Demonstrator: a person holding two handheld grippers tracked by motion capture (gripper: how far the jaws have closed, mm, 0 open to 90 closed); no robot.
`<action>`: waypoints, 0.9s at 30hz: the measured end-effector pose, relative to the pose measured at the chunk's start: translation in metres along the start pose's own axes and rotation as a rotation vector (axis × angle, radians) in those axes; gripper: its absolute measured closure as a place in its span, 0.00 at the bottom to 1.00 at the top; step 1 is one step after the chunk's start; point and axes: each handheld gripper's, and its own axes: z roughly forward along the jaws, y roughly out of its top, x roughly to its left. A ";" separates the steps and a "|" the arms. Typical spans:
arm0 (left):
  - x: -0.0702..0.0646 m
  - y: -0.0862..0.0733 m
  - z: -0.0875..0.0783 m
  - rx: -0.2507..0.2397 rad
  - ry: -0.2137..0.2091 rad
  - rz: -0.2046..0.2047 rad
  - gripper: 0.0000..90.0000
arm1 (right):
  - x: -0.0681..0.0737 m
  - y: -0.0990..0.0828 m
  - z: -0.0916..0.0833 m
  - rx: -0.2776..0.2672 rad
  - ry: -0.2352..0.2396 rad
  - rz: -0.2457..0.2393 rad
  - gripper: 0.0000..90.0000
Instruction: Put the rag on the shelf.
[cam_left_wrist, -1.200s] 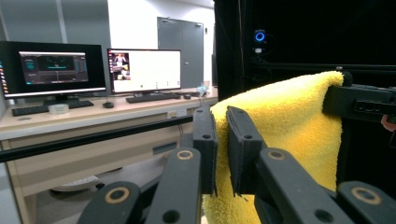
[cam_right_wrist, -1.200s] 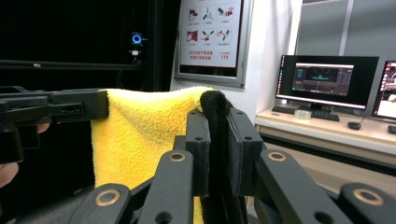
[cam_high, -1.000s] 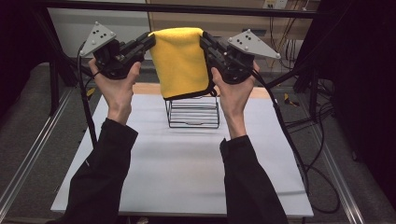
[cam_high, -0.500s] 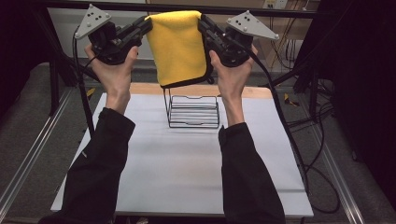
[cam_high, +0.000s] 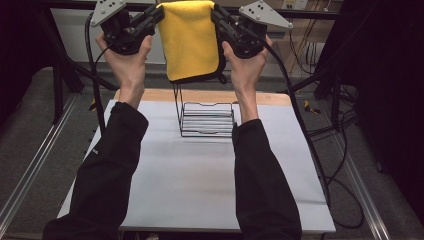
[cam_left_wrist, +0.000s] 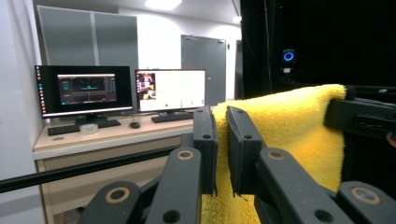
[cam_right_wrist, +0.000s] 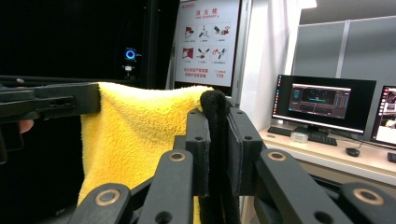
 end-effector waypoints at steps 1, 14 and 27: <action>0.002 -0.001 0.003 0.000 0.003 -0.002 0.92 | -0.001 -0.001 0.002 0.000 -0.001 -0.003 0.90; 0.011 -0.016 0.016 0.021 0.024 0.047 0.92 | -0.009 -0.014 0.018 0.037 -0.005 -0.023 0.89; 0.000 -0.047 0.023 0.088 -0.032 0.064 0.92 | -0.018 -0.043 0.002 0.101 -0.027 -0.018 0.89</action>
